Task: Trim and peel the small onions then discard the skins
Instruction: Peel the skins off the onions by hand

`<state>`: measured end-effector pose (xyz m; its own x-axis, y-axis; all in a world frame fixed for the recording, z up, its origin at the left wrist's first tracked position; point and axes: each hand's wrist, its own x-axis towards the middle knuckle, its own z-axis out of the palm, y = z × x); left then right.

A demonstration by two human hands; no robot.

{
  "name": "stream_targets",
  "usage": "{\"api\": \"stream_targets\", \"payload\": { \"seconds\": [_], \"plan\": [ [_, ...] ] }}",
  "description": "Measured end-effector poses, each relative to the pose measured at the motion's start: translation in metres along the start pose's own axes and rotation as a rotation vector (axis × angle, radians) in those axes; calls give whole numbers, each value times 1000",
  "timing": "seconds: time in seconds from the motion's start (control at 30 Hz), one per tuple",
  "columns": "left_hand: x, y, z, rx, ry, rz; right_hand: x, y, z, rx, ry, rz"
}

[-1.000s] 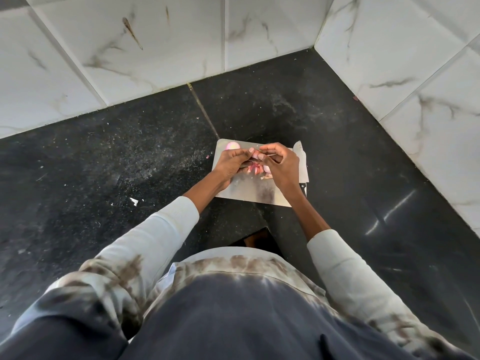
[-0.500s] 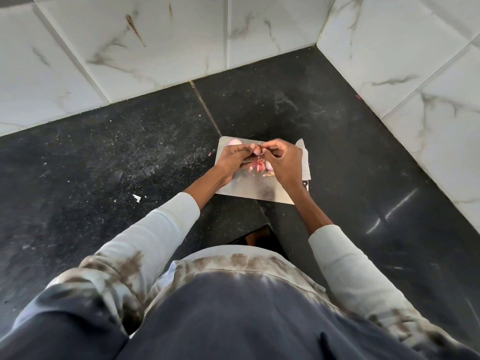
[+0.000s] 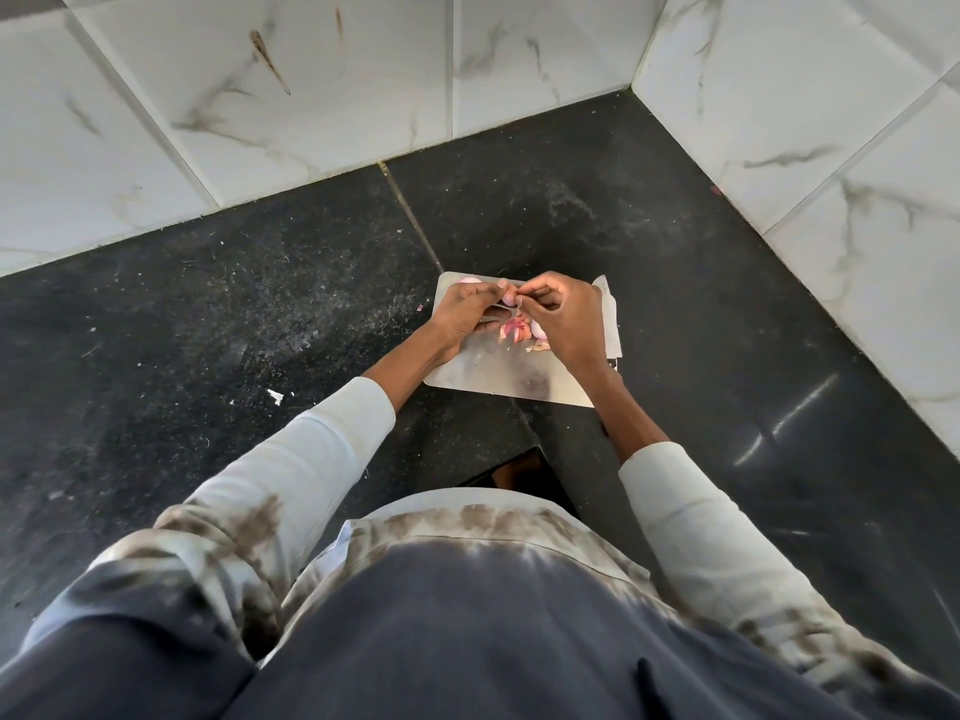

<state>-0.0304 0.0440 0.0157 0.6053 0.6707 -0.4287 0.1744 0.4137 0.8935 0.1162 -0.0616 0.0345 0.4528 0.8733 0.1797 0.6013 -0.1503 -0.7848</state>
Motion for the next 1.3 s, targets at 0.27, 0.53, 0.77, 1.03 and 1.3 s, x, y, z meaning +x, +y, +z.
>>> {"api": "stream_targets", "payload": {
  "seconds": [0.27,0.53,0.77,1.03,1.3],
  "plan": [
    [-2,-3,3,-29,-7,0,-3,-6,-6,-12,-36,-23],
    [-11,6,16,-55,99,9,1,-7,5,-92,-67,-22],
    [-6,4,20,-208,151,-41,-8,-9,10,-53,-67,-37],
    [-3,-10,17,-204,153,-62,-17,14,8,-56,-32,222],
    [2,-22,13,-161,165,-101,-16,22,6,-71,-21,308]
  ]
}}
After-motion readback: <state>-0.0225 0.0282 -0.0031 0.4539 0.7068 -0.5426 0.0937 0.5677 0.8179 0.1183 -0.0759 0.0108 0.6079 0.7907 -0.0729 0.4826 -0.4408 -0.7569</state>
